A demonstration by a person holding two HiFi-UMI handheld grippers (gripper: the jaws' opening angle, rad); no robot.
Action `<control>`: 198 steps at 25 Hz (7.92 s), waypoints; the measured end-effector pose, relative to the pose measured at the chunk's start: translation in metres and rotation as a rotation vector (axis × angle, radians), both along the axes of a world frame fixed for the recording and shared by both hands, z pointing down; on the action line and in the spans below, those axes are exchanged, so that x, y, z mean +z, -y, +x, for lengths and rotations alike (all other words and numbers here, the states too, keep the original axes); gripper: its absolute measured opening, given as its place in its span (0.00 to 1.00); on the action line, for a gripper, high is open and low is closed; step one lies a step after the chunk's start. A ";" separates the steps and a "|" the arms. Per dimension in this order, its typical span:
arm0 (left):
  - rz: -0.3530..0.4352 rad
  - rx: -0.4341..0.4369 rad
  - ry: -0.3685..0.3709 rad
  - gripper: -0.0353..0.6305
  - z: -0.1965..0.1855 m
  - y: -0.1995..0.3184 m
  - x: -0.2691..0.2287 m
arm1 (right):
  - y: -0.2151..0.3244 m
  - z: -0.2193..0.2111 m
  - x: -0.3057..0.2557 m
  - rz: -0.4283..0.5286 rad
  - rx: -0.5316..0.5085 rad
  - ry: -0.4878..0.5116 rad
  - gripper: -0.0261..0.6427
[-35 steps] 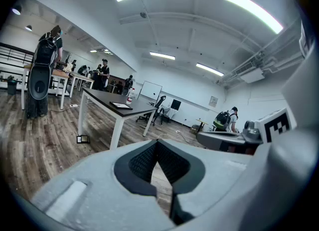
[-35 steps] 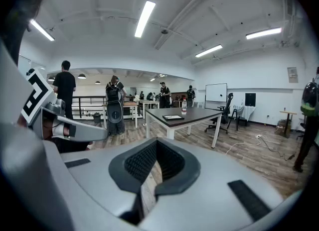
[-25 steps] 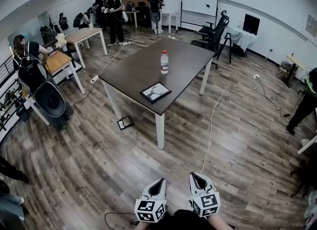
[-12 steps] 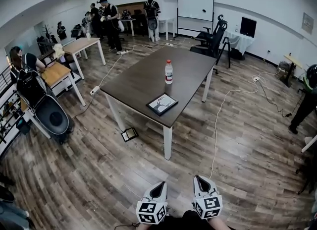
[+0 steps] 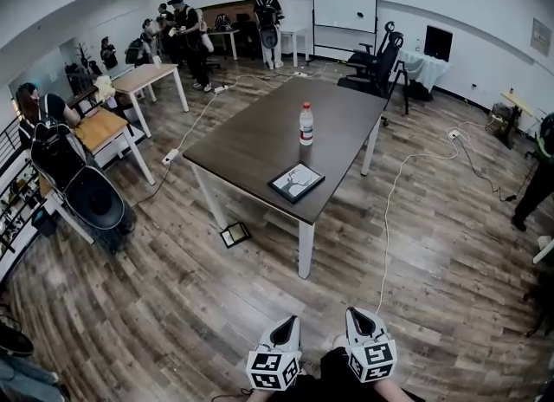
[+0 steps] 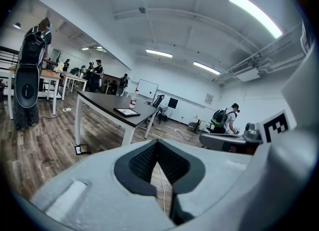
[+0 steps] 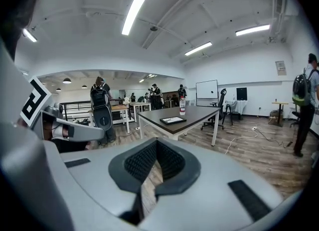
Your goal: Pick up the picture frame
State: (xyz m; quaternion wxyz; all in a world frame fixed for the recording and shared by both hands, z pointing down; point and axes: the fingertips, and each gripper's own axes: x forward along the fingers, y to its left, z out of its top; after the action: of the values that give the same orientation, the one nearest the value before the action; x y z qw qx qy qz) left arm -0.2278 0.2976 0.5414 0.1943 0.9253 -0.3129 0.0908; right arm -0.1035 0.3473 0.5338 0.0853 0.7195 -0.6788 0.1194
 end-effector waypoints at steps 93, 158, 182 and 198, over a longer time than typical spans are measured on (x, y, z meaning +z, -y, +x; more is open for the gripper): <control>-0.046 0.002 -0.003 0.07 0.173 0.397 0.001 | 0.384 0.156 0.005 -0.046 -0.027 0.047 0.05; -0.692 -0.793 0.230 0.21 0.185 0.546 0.139 | 0.648 0.241 0.148 -0.671 -0.538 0.043 0.15; -0.722 -0.784 0.199 0.17 0.190 0.536 0.139 | 0.638 0.249 0.151 -0.685 -0.522 0.067 0.15; -0.649 -0.758 0.198 0.17 0.194 0.547 0.119 | 0.640 0.255 0.131 -0.620 -0.485 0.063 0.15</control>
State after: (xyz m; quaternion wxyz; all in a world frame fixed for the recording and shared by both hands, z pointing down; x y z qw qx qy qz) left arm -0.0341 -0.2490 0.6603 0.4607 0.6257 -0.5990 0.1936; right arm 0.1518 -0.2932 0.6646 0.3036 0.4743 -0.7630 0.3172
